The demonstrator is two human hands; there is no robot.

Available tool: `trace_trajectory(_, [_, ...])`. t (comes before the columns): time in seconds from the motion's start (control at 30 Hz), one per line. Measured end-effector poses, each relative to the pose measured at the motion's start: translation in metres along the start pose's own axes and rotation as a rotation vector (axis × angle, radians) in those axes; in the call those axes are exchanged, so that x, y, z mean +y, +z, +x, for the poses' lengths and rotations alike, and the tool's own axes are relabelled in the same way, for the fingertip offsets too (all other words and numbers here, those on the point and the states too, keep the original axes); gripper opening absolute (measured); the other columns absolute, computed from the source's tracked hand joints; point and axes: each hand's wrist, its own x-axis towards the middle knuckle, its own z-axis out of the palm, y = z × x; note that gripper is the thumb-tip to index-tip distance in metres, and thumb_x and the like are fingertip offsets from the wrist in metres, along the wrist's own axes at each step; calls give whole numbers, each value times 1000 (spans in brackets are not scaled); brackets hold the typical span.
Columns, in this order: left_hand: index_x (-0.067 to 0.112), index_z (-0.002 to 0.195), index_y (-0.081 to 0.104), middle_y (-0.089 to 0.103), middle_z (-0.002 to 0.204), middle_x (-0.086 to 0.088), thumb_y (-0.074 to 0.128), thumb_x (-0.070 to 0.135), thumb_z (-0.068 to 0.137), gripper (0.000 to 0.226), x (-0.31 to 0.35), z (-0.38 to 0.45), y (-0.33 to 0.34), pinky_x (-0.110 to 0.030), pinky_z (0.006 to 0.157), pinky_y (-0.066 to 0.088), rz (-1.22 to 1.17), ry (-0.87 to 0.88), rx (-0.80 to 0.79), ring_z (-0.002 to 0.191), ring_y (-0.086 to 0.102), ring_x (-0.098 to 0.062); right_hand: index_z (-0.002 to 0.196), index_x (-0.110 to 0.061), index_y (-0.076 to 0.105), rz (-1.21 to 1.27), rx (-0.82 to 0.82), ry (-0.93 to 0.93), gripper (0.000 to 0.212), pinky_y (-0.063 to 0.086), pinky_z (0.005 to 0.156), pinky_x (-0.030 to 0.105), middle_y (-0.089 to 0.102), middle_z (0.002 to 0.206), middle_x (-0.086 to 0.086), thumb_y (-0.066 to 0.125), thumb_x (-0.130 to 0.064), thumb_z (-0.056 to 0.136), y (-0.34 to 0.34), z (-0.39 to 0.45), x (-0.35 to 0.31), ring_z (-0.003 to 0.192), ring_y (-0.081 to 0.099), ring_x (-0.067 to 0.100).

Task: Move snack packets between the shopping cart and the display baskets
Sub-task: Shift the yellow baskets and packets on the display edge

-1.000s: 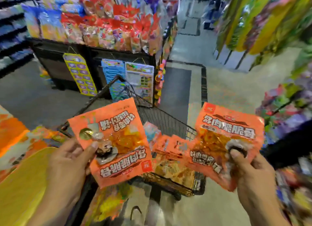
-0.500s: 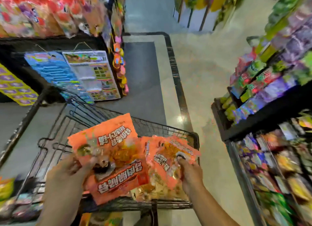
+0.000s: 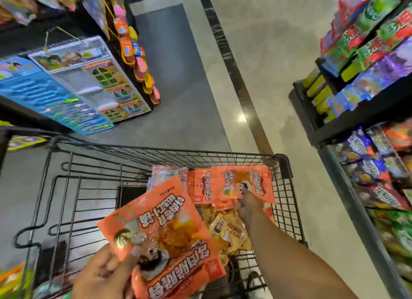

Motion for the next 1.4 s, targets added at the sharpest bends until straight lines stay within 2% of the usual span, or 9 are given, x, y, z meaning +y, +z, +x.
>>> trace_trajectory(0.1, [16, 97, 80, 63, 87, -43, 79, 9, 86, 13, -15, 17, 15, -32, 61, 46, -200, -126, -23, 63, 58, -29, 123, 0, 60, -77, -62, 93, 17, 57, 102, 44, 72, 111, 21, 55, -6, 108, -7, 9, -2, 96, 72, 30])
trace_trajectory(0.17, [12, 108, 77, 69, 88, -34, 74, 5, 89, 20, -25, 31, 31, -39, 65, 47, -376, -231, -77, 68, 57, -32, 108, -5, 60, -164, -97, 149, 10, 57, 73, 33, 65, 68, 10, 51, -10, 109, -22, 10, -7, 49, 58, 16])
trace_trajectory(0.23, [13, 112, 75, 78, 95, -18, 69, 6, 93, 21, -28, 45, 54, -28, 53, 44, -455, -289, -147, 66, 58, -27, 98, -5, 63, -258, -156, 185, 13, 42, 48, 20, 54, 58, 6, 54, -11, 106, -40, 6, -12, 33, 38, 10])
trace_trajectory(0.5, [3, 91, 59, 61, 56, -7, 63, -2, 98, 9, -39, 93, 190, -22, 34, 41, -582, -560, -227, 36, 50, -12, 114, -1, 72, -254, -200, 84, 27, 65, 79, 42, 74, 97, 18, 62, -24, 105, -132, -19, -12, 77, 68, 26])
trace_trajectory(0.67, [0, 141, 49, 61, 129, -17, 66, -4, 96, 48, -49, 103, 258, -28, 56, 61, -742, -791, -126, 94, 72, -26, 116, 4, 65, -328, -179, 59, 24, 64, 83, 43, 78, 105, 20, 64, -14, 101, -165, -48, -3, 96, 76, 37])
trace_trajectory(0.9, [-3, 139, 49, 59, 135, -26, 52, -7, 102, 38, -49, 109, 315, -44, 94, 60, -735, -820, -421, 119, 65, -37, 120, -6, 69, -501, -172, -14, 21, 63, 93, 46, 80, 107, 17, 66, -15, 102, -166, -79, 1, 101, 78, 35])
trace_trajectory(1.07, [6, 133, 58, 67, 116, -10, 55, 21, 104, 33, -51, 106, 297, -41, 86, 58, -253, -600, -683, 102, 63, -23, 118, -2, 68, -503, -189, -52, 18, 64, 86, 42, 79, 107, 18, 63, -10, 103, -161, -81, -1, 96, 78, 34])
trace_trajectory(1.2, [15, 120, 67, 67, 112, -10, 57, 18, 99, 24, -44, 90, 249, -37, 83, 53, -102, -314, -624, 99, 62, -26, 115, 0, 68, -536, -230, -176, 18, 59, 74, 37, 78, 102, 20, 62, -10, 102, -143, -94, 0, 86, 71, 30])
trace_trajectory(1.4, [48, 118, 65, 63, 123, 23, 58, 48, 100, 19, -29, 30, 150, -17, 77, 44, -140, 80, -438, 112, 58, 1, 97, -31, 76, -815, -389, -611, 18, 59, 87, 44, 76, 106, 0, 68, -15, 99, -101, -150, 1, 102, 72, 23])
